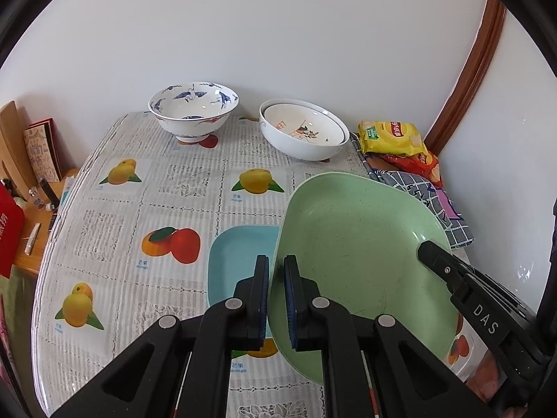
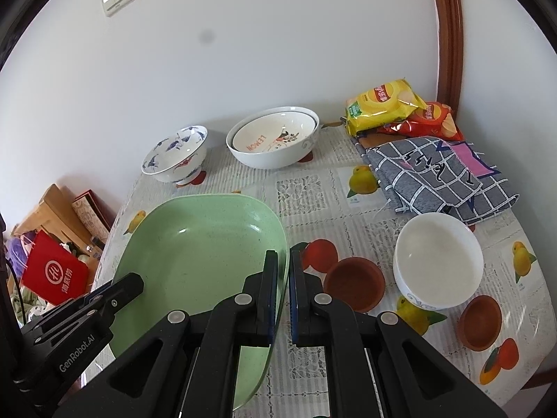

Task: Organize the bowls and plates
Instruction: 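Lower the held light green plate onto the teal plate with both grippers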

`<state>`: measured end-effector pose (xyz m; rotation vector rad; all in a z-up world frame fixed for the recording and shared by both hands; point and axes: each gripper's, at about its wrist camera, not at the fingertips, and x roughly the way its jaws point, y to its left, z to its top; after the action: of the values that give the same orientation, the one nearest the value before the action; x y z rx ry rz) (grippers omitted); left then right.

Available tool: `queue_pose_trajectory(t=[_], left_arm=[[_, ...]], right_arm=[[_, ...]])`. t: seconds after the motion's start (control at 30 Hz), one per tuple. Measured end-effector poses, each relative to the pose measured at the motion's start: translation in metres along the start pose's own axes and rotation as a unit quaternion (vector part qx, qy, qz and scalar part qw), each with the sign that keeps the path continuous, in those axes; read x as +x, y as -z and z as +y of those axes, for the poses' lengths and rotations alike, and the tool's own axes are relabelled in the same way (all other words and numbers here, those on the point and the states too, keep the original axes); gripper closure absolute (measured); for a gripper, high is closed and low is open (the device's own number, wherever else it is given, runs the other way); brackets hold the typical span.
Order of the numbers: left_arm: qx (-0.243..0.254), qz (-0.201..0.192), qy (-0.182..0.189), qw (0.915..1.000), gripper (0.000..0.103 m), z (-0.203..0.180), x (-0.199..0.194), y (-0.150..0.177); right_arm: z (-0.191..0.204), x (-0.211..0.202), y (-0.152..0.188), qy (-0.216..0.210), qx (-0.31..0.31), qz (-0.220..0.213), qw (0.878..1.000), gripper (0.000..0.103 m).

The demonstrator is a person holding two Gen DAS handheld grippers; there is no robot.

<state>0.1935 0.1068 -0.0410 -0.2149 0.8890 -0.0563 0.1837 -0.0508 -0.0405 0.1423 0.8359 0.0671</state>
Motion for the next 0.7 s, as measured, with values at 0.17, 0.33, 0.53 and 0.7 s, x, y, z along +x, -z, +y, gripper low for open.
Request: queue_pose_trajectory(t=[0.17,0.33,0.53,0.7], left_arm=[[-0.004,0.004,-0.005,1.0000,0.094,0.005,0.005,-0.001],[-0.009,0.006,-0.012,0.9999,0.094,0.013,0.007,-0.003],[-0.013,0.007,-0.021,0.9997,0.094,0.023,0.009,-0.006],[-0.021,0.016,-0.030,0.9992,0.094,0.034,0.015,-0.003]], right_arm=[[0.004,0.007,0.000,-0.002,-0.003,0.004,1.000,0.097],[0.011,0.015,-0.002,-0.007,-0.007,0.009,1.000,0.097],[0.020,0.025,-0.004,-0.016,-0.011,0.015,1.000,0.097],[0.028,0.036,-0.002,-0.023,-0.018,0.024,0.999,0.097]])
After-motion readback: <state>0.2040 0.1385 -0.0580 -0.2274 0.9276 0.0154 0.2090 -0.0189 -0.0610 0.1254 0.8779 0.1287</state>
